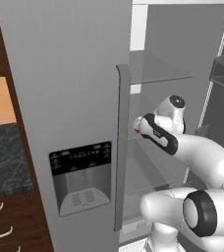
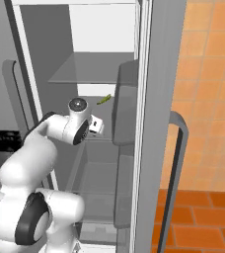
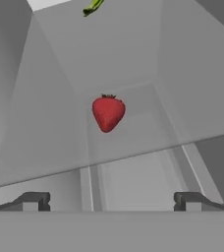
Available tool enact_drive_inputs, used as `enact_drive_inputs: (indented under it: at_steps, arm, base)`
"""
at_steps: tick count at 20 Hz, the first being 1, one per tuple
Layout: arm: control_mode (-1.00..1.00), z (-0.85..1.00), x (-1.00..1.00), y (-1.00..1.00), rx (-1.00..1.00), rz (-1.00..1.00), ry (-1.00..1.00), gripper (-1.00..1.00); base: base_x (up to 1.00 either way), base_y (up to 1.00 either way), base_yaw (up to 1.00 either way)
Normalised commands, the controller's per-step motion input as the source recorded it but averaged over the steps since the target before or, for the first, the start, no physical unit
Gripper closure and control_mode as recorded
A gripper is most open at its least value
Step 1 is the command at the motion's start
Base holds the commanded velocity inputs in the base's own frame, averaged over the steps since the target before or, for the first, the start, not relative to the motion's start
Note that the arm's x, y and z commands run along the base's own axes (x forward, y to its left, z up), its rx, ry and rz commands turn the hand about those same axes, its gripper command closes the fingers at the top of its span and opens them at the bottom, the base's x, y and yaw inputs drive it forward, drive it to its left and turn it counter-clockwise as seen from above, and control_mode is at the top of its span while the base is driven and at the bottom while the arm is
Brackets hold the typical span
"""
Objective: Take the strawberry from the fridge and place it on top of the pancake, located on the dining counter.
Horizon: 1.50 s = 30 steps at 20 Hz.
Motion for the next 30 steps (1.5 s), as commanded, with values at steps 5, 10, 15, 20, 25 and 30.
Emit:
enact_drive_inputs:
  at_steps: [5,10,15,20,25,30]
  arm:
    - [-1.0,-0.11,0.43,0.04,0.0,0.0,-0.01,-1.0]
    - [-1.0,-0.37,0.36,0.17,0.02,0.0,0.0,-1.0]
    - [-1.0,-0.24,0.34,0.02,0.0,0.0,-0.01,-1.0]
    - [-1.0,-0.08,0.3,0.0,0.0,0.0,0.0,-1.0]
    - [-1.0,-0.24,0.26,0.0,0.0,0.0,0.02,-1.0]
    - [-1.0,-0.35,0.27,0.0,0.0,0.0,0.04,-1.0]
  base:
    - [0.0,0.0,0.0]
    - [0.0,0.0,0.0]
    - [0.0,0.0,0.0]
    - [0.0,0.0,0.0]
    - [0.0,0.0,0.0]
    - [0.0,0.0,0.0]
